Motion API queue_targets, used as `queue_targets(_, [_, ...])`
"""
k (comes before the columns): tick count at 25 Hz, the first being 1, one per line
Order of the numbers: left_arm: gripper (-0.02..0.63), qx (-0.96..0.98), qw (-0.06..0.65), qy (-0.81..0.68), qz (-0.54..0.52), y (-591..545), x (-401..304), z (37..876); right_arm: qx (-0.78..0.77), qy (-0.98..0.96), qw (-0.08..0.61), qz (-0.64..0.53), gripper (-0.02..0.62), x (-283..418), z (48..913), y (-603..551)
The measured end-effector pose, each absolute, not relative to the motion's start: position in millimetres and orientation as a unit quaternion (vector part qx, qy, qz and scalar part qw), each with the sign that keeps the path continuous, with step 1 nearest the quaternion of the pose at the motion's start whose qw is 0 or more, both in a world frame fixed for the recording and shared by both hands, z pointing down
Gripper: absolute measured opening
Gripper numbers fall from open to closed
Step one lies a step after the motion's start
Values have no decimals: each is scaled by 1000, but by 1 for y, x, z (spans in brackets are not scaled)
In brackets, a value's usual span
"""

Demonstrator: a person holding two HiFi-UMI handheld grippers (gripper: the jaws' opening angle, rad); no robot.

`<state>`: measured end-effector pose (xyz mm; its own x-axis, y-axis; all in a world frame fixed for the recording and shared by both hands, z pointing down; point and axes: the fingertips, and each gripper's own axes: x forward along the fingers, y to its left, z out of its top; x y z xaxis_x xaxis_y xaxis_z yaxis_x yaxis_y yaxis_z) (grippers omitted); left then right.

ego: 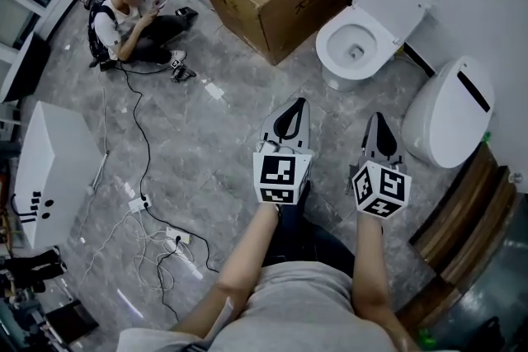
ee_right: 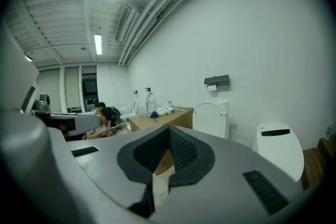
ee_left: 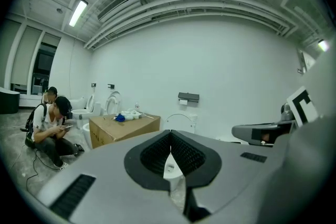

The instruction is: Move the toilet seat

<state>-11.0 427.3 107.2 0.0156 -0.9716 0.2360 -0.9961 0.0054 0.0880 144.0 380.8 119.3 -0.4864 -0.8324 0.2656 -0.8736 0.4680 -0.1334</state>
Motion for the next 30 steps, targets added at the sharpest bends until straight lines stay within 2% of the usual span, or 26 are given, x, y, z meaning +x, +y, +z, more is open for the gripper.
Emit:
queue_targets(14, [15,717,123,-683,64,325,-58,124,514,-841,91,142,17,95,136,285])
queue_targets(30, [15,728,146,-666,70,275,-74,147,539,-820,116,157,17,93,161,247])
